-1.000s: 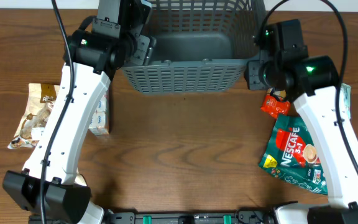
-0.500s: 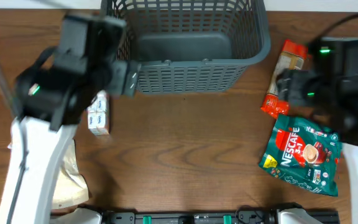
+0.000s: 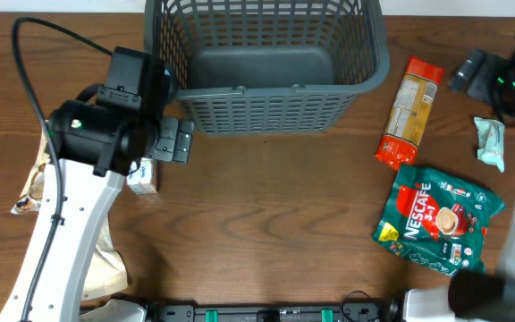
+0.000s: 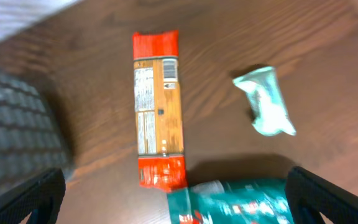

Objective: Pack container
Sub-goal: 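Release the basket and move the right gripper to the pasta packet, then grasp the orange-and-white pasta packet with the right gripper and lift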

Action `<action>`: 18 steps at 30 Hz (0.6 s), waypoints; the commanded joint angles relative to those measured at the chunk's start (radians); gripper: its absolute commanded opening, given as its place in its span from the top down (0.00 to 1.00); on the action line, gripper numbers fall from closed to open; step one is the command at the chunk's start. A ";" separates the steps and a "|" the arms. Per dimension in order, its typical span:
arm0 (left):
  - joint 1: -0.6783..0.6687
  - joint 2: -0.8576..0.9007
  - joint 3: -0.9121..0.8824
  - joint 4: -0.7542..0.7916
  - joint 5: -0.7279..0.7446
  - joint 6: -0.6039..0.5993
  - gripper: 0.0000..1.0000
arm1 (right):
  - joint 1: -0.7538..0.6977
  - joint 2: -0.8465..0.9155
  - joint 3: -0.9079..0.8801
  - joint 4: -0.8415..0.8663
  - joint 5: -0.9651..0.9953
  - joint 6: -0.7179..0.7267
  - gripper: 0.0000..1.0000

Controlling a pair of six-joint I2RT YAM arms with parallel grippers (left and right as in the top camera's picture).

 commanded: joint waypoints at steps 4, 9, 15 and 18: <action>0.005 -0.004 -0.021 0.005 -0.014 -0.001 0.01 | -0.006 0.204 -0.002 0.095 -0.117 -0.023 0.01; 0.005 -0.004 -0.021 0.013 -0.003 -0.001 0.01 | -0.005 0.378 -0.002 0.121 -0.146 0.046 0.01; 0.005 -0.004 -0.021 0.040 -0.004 -0.001 0.01 | -0.005 0.555 -0.002 0.141 -0.143 0.056 0.01; 0.005 -0.004 -0.021 0.044 -0.004 -0.001 0.01 | -0.004 0.617 -0.002 0.169 -0.143 0.057 0.01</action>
